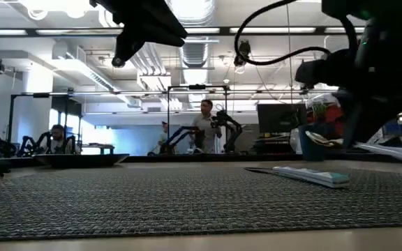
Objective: Set table place
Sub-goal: Put the white and blue patterned spoon on the dark blue table mat
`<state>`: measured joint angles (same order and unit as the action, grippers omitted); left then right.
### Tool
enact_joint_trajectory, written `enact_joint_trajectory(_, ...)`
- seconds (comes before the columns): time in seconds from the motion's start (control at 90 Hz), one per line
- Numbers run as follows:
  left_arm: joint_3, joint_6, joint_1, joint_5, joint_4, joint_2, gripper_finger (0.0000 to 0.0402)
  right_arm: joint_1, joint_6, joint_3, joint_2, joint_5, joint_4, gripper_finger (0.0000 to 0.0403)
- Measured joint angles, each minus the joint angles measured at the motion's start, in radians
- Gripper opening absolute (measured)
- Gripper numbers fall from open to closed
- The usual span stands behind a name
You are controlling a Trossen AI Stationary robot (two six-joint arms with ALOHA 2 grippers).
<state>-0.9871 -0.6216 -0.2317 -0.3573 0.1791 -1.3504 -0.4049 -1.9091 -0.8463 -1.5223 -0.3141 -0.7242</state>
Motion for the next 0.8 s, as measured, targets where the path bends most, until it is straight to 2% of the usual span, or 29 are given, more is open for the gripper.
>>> enact_joint_trajectory(0.489, 0.000, 0.011, 0.000, 0.000, 0.001, 0.000, 0.0059, -0.005, -0.010, 0.000, -0.057, 0.060, 0.070, 0.0001)
enact_joint_trajectory(0.8, 0.000, 0.011, 0.000, 0.000, 0.000, 0.000, 0.0059, -0.005, -0.006, 0.000, -0.066, 0.059, 0.074, 0.0006)
